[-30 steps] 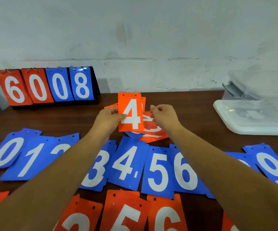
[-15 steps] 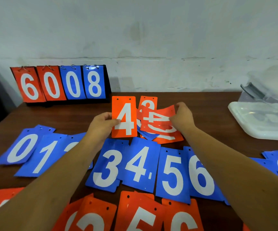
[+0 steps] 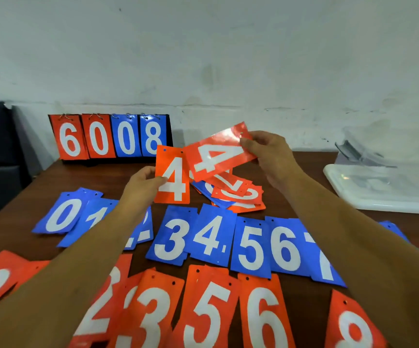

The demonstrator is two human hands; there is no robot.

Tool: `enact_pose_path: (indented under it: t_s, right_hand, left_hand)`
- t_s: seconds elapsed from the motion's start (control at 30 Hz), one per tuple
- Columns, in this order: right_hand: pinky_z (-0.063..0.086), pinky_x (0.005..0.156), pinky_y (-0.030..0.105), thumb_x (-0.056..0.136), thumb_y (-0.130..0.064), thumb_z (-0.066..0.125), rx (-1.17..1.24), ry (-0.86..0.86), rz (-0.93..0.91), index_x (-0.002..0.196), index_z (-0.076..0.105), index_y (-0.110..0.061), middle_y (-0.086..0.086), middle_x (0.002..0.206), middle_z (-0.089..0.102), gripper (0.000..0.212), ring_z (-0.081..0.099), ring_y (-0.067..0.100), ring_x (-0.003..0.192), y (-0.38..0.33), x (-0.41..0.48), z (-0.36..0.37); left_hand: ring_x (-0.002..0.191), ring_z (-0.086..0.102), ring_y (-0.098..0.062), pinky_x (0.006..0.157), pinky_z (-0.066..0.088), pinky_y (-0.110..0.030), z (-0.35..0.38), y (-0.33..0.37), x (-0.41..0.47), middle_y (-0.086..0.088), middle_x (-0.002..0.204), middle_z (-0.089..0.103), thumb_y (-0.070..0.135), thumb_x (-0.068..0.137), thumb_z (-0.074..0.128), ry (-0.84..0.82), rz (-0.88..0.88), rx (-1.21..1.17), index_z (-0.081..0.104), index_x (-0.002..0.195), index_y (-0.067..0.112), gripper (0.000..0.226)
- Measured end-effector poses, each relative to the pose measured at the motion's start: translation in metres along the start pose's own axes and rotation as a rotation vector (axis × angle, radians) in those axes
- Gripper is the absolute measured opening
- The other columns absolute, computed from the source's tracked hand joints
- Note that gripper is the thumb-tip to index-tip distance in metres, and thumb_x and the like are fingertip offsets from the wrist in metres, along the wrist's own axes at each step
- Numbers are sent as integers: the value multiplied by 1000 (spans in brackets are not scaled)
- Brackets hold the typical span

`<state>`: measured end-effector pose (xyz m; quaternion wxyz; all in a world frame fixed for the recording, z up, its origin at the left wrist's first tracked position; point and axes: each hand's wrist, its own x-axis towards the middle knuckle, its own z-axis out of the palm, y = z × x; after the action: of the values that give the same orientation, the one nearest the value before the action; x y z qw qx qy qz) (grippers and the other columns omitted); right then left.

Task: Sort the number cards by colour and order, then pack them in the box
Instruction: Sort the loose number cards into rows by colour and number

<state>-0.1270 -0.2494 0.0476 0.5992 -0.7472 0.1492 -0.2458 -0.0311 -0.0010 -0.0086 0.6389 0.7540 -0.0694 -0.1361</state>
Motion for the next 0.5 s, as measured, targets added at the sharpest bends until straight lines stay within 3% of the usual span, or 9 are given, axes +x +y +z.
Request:
enact_pose_path:
  t_s: [0.13,0.27,0.4,0.5]
  right_hand:
    - [59,74,40,84,-22,75,-148,-213,69,94,72,-14,10,90,76,13,73,25,84,-17,-31,8]
    - [55,61,20,82,-27,77,-375,-253,53,100,67,-16,6,93,73,24,72,17,80,-27,-60,19]
    - [57,75,30,81,-24,78,-466,-255,52,106,66,-9,7,95,68,32,70,22,90,-29,-86,31]
    - [58,73,30,85,-26,75,-392,-236,59,108,62,-11,9,98,66,30,69,23,89,-28,-113,39]
  left_hand:
    - [96,72,-24,81,58,-41,-13,5,-37,-6,107,74,18,98,55,-180,-36,-45,67,109,19,16]
    - [100,71,-26,90,56,-47,-18,11,-72,-8,109,73,21,100,52,-322,-77,-75,64,117,16,22]
    - [97,72,-24,83,60,-39,-20,14,-106,-7,105,75,21,94,60,-375,-48,-82,64,116,16,22]
    - [97,72,-25,87,58,-42,-23,6,-125,-6,105,75,19,90,66,-370,-42,-36,63,117,18,27]
